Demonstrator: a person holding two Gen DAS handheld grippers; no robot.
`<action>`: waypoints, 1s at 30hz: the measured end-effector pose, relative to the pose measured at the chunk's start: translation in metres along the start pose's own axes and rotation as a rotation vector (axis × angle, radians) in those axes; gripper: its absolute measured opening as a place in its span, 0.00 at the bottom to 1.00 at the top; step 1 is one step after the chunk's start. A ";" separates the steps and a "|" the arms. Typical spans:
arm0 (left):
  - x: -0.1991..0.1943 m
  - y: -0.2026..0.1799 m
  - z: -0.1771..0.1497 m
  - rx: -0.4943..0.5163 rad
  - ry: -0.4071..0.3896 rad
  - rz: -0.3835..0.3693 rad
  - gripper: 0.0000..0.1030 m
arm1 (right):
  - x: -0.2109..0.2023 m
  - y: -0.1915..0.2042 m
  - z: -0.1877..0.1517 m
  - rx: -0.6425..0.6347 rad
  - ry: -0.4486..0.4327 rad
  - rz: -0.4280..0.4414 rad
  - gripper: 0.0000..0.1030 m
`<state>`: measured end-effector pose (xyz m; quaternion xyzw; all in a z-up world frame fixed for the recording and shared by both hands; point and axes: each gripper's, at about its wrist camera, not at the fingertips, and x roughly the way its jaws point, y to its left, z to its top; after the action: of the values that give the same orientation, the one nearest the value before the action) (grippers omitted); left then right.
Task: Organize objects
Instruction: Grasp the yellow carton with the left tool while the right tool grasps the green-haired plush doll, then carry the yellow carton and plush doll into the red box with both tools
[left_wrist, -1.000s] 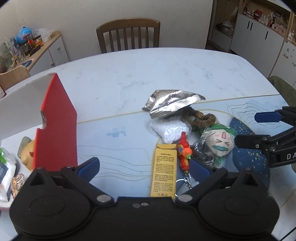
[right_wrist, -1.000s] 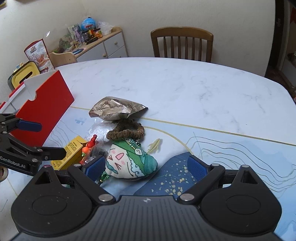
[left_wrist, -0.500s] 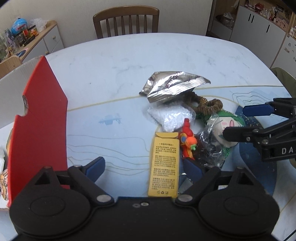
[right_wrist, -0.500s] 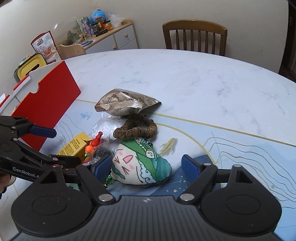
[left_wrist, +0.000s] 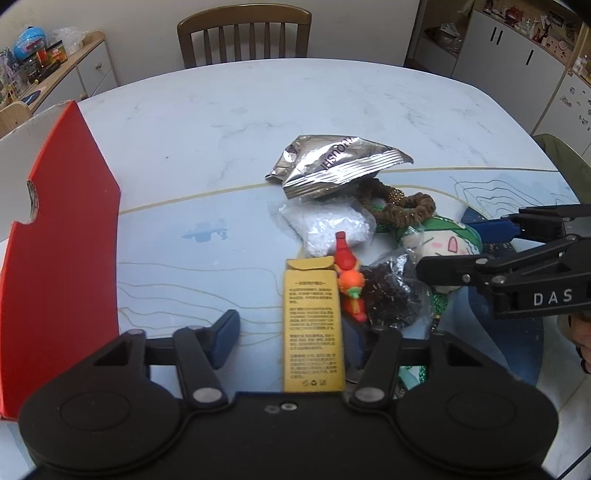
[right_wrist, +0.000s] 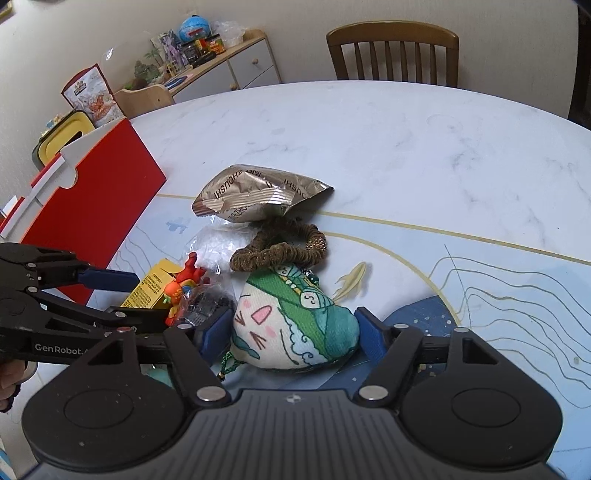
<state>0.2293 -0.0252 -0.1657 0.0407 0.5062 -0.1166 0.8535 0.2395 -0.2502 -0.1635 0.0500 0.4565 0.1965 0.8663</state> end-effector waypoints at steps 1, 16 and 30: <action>0.000 0.000 0.000 0.000 0.000 -0.005 0.47 | -0.001 0.000 0.000 0.004 -0.001 0.001 0.66; -0.018 0.005 -0.004 -0.024 -0.001 -0.026 0.28 | -0.060 0.019 0.002 0.012 -0.081 -0.022 0.62; -0.079 0.012 0.001 -0.027 -0.073 -0.070 0.28 | -0.130 0.044 0.004 -0.007 -0.180 -0.072 0.62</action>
<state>0.1964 -0.0012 -0.0964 0.0072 0.4775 -0.1407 0.8673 0.1636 -0.2593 -0.0496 0.0479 0.3778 0.1615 0.9104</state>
